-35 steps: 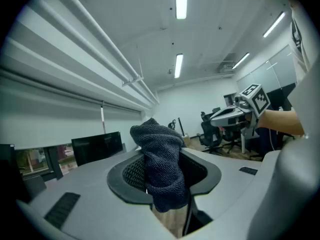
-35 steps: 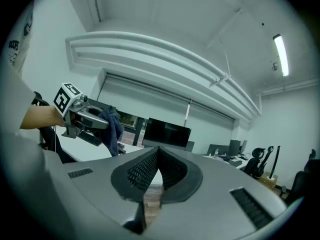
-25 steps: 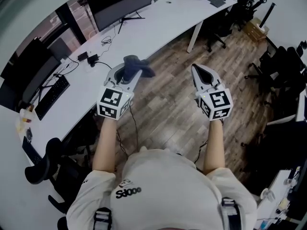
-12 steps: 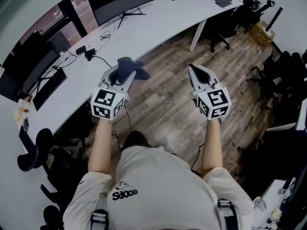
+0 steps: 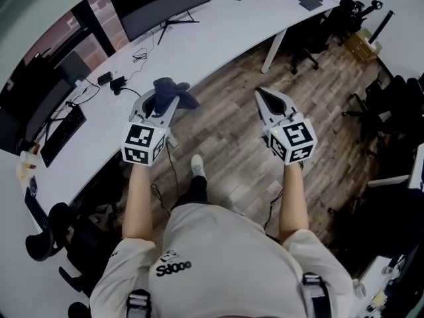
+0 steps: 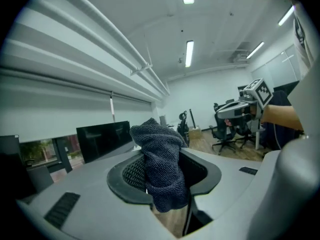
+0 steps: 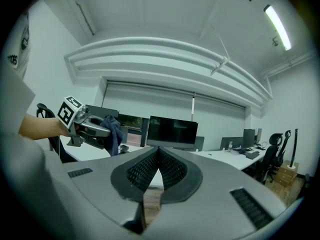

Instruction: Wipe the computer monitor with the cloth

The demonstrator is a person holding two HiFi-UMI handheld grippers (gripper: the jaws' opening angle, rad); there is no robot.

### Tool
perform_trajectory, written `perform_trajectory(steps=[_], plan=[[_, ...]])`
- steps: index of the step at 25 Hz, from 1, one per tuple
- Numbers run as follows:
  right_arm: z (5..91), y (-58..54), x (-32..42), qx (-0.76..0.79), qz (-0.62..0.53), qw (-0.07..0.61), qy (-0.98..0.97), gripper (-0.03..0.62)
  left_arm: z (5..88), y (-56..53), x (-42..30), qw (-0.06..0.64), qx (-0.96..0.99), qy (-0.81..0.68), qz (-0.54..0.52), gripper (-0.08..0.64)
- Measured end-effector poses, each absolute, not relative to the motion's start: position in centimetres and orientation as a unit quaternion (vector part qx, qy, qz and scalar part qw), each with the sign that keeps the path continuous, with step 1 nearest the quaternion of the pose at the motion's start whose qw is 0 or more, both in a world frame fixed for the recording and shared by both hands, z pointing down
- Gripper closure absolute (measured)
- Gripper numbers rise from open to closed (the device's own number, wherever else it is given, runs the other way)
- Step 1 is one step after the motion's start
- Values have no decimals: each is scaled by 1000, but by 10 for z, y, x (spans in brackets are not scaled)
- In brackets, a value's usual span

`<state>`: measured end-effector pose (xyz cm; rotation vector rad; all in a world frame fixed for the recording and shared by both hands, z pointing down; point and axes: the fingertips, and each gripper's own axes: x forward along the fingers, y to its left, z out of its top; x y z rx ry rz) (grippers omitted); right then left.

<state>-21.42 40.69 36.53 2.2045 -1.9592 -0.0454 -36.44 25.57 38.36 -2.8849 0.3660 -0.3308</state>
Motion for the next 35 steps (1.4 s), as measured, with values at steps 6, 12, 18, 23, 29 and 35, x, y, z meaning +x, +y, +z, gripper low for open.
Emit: perform_trajectory(steps=[6, 12, 18, 23, 29, 35], plan=[[356, 338, -161, 746, -16, 115, -655, 599, 372, 144, -324, 91, -977, 162, -102, 397], [334, 253, -125, 740, -22, 97, -665, 598, 358, 62, -284, 85, -980, 158, -91, 397], [335, 169, -119, 709, -28, 118, -695, 598, 360, -5, -266, 77, -978, 169, -95, 397], [340, 100, -113, 699, -27, 126, -704, 598, 368, -64, -269, 67, -974, 189, -101, 397], [353, 36, -116, 691, -19, 138, -710, 598, 384, -118, -279, 52, -970, 209, -111, 397], [354, -13, -122, 671, -25, 150, -726, 598, 385, -156, -289, 43, -964, 236, -112, 397]])
